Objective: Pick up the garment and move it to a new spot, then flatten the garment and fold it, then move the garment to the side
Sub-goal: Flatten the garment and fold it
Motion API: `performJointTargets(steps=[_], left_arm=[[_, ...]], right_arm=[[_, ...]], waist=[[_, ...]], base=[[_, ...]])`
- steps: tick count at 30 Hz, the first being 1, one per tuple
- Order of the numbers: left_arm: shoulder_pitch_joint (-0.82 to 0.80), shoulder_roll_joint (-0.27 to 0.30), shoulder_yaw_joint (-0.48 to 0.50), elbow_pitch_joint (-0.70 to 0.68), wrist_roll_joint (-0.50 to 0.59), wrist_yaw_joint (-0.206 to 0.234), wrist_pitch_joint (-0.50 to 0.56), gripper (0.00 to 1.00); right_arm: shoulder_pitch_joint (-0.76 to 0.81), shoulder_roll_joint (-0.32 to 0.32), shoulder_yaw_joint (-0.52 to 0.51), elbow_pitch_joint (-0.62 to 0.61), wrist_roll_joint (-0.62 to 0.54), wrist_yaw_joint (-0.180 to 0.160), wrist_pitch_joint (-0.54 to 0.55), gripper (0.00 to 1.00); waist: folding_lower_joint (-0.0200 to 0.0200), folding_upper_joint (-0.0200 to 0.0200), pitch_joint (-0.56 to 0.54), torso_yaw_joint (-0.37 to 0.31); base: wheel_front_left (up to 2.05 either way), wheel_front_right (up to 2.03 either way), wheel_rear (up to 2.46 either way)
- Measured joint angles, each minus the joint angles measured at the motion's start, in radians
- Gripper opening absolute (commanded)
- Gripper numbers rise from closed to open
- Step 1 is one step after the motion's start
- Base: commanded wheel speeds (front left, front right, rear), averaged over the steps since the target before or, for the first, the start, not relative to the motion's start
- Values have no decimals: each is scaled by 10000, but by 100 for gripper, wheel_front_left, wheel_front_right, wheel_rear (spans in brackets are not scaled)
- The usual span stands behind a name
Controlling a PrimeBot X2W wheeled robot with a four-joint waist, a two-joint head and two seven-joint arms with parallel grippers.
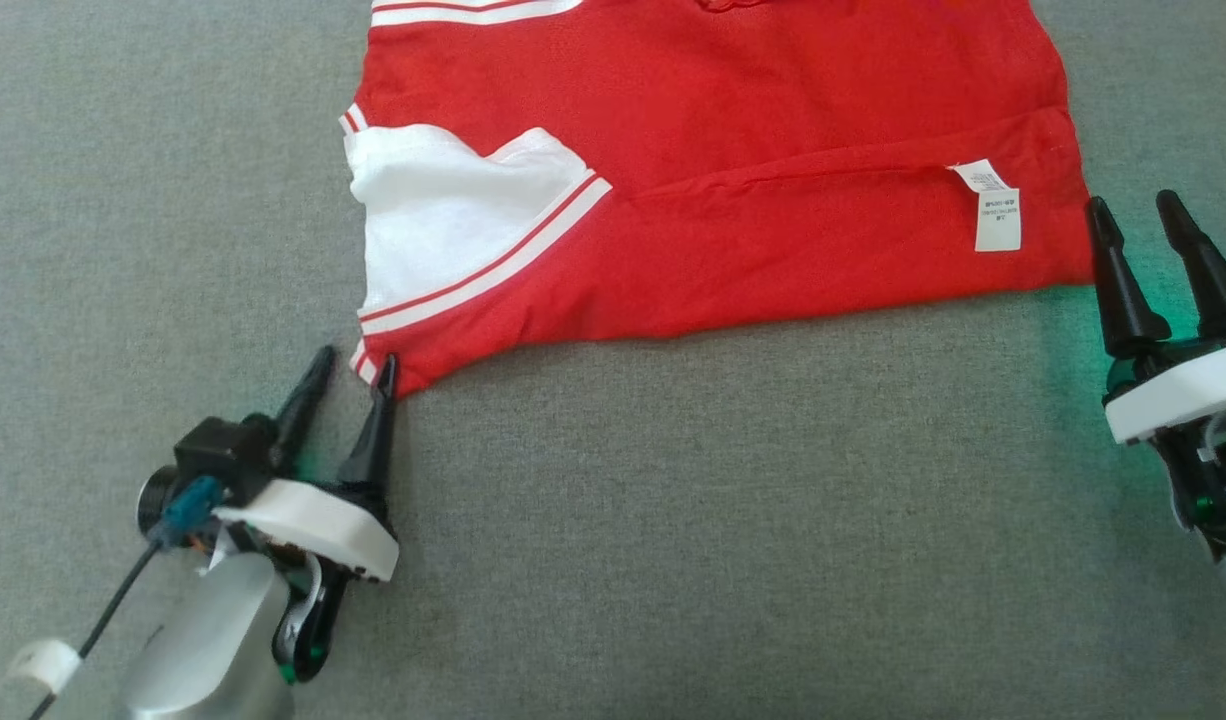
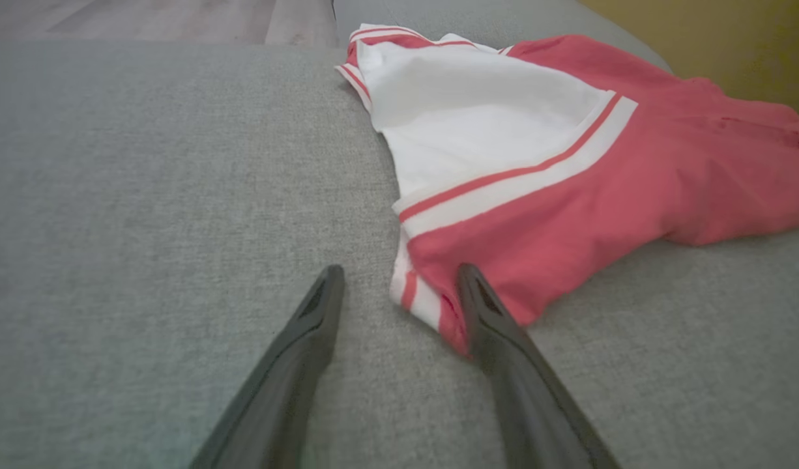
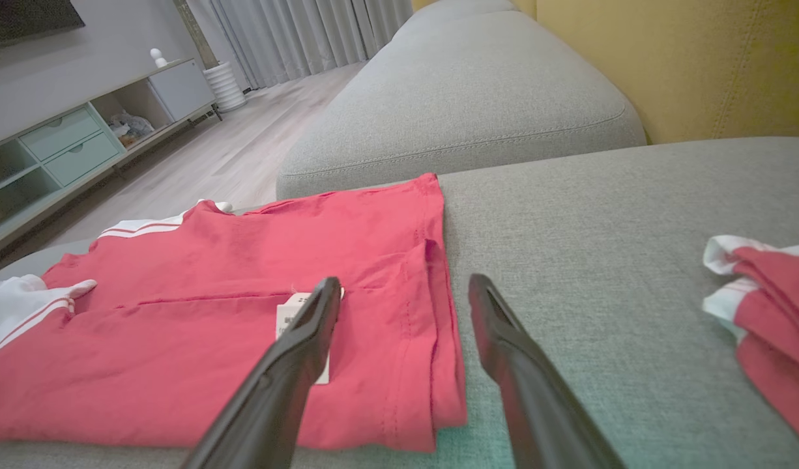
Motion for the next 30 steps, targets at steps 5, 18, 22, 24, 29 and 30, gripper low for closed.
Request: performJointTargets(steps=[5, 18, 22, 24, 29, 30], left_arm=[[-226, -151, -341, 113, -25, -453, 282, 0], [-283, 157, -694, -173, 238, -663, 111, 0], [-274, 286, -786, -303, 293, -669, 38, 0], [-212, 418, -888, -439, 314, -742, 36, 0], [533, 951, -1001, -1091, 357, -744, 157, 0], [754, 1078, -1039, -1283, 357, -740, 242, 0]], right_arm=[[-11, 79, 123, 387, 132, 0, 6, 100], [-237, 443, 422, 1904, 1338, 0, 1133, 0], [-162, 100, 619, 1799, 1388, 0, 972, 0], [109, -178, 612, 1618, 1394, 0, 849, 0], [1473, -761, 495, 677, 1551, 0, 807, 0], [1792, -903, 451, 512, 1547, 0, 828, 0]], waist=[[0, 0, -16, 66], [1, 0, -230, 574], [2, 0, -355, 608], [2, 0, -477, 607], [1, 0, -761, 456], [1, 0, -798, 411]], base=[[0, 0, 0], [0, 0, 0], [0, 0, 0], [0, 0, 0], [0, 0, 0], [0, 0, 0]])
